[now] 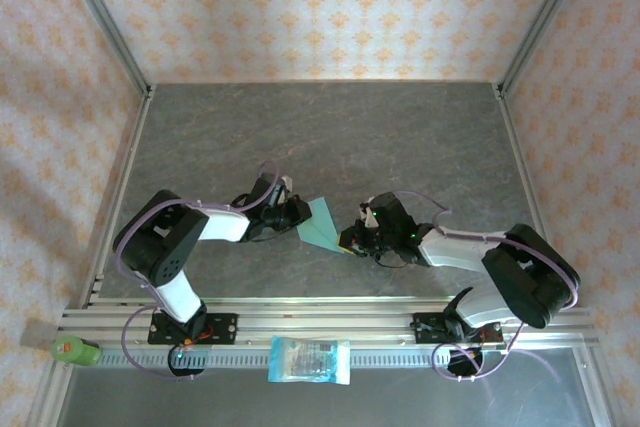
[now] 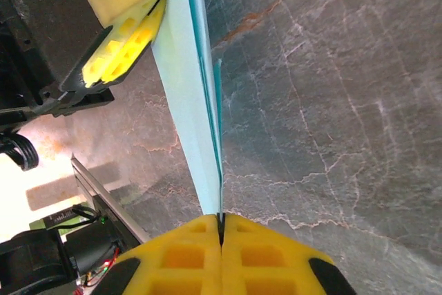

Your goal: Fold a paper plane with a square sheet of paper (pick it up from the middle)

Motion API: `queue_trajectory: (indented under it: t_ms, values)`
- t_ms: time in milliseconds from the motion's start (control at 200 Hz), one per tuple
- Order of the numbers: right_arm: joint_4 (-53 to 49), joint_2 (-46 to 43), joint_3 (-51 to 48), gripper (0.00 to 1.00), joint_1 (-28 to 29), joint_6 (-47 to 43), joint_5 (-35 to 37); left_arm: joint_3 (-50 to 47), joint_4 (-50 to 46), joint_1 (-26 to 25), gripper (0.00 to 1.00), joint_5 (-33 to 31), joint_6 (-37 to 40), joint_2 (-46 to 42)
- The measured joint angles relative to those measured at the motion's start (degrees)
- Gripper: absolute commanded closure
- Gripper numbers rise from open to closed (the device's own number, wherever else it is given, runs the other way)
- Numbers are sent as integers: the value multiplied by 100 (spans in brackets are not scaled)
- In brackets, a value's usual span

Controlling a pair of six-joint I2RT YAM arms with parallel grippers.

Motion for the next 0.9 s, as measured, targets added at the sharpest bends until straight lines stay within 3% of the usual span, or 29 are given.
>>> queue_trajectory:
  t_ms: [155, 410, 616, 901]
  values:
    - [-190, -669, -94, 99, 0, -483, 590, 133, -343, 0, 65, -136, 192, -629]
    - [-1069, -1733, 175, 97, 413, -1897, 2573, 81, -396, 0, 55, -616, 310, -1786]
    - [-1864, -1620, 1014, 100, 780, -2437, 4428, -118, -710, 90, 56, -964, 413, -2317]
    - [-2804, -610, 1781, 100, 1005, -2726, 5722, -498, -916, 210, 52, -1554, 507, -3661]
